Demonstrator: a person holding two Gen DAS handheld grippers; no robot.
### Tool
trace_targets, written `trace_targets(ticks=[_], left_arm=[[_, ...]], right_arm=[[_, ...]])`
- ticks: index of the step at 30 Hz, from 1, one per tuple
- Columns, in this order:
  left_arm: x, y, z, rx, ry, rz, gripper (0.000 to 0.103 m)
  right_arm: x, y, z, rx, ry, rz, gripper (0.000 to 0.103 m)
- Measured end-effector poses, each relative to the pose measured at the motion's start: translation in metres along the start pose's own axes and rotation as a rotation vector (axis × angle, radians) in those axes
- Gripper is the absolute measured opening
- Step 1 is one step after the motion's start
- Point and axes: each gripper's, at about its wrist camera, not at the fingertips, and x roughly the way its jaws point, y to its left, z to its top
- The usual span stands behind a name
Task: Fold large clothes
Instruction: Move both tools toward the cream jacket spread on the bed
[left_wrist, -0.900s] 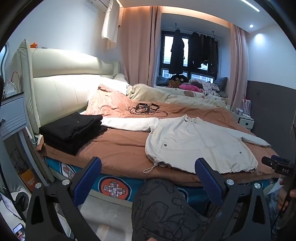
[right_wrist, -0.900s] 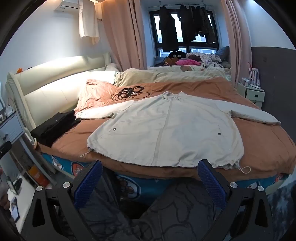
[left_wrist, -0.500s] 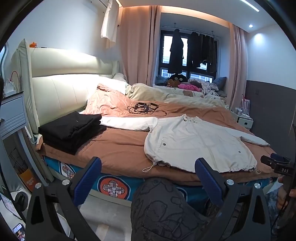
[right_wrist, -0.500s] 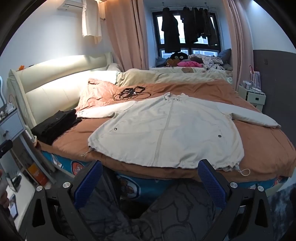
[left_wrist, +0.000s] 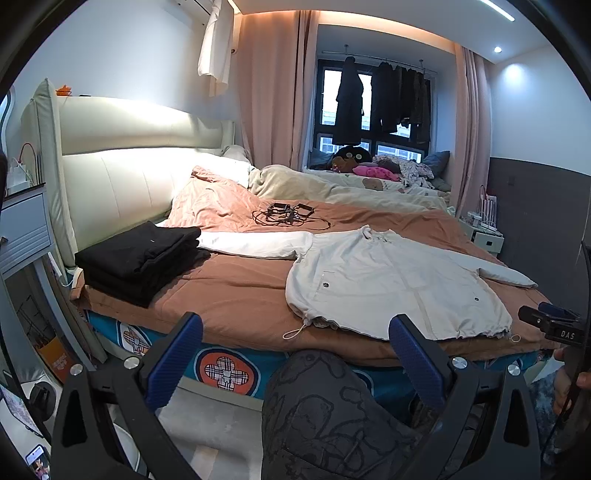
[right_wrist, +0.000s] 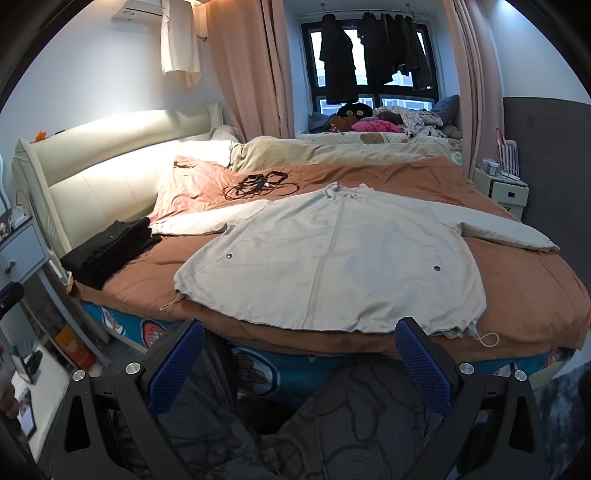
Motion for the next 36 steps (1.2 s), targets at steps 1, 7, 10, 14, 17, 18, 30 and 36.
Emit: trace_targets(ticks=[1,7,10,14,17,18,30,36], left_arm=[[-0.001,0.000,0.000,0.000,0.000,-0.001,0.103],[-0.002,-0.002,0.000,0.003,-0.004,-0.001,0.103],[-0.005,-0.004,0.000,0.012,-0.009,-0.005,0.103],[-0.007,-0.008,-0.003,0.016,-0.012,-0.012,0.103],[-0.008,-0.008,-0.005,0.017,-0.012,-0.015,0.103],[-0.009,-0.008,-0.006,0.017,-0.012,-0.016,0.103],[-0.023,-0.007,-0.005,0.017,-0.035,-0.031,0.103],[-0.026,-0.007,-0.002,0.018,-0.038,-0.038,0.103]], right_arm=[[-0.001,0.000,0.000,0.002,-0.002,0.002,0.103],[-0.001,-0.002,-0.002,-0.002,0.002,0.004,0.103],[-0.001,-0.001,-0.001,0.000,0.003,0.004,0.103],[-0.002,-0.002,-0.002,0.007,0.001,0.007,0.103],[-0.001,-0.002,-0.003,0.003,0.003,0.004,0.103],[-0.002,-0.002,-0.003,0.001,0.003,0.003,0.103],[-0.012,-0.003,0.000,0.015,-0.006,0.028,0.103],[-0.014,0.000,0.002,0.003,-0.012,0.020,0.103]])
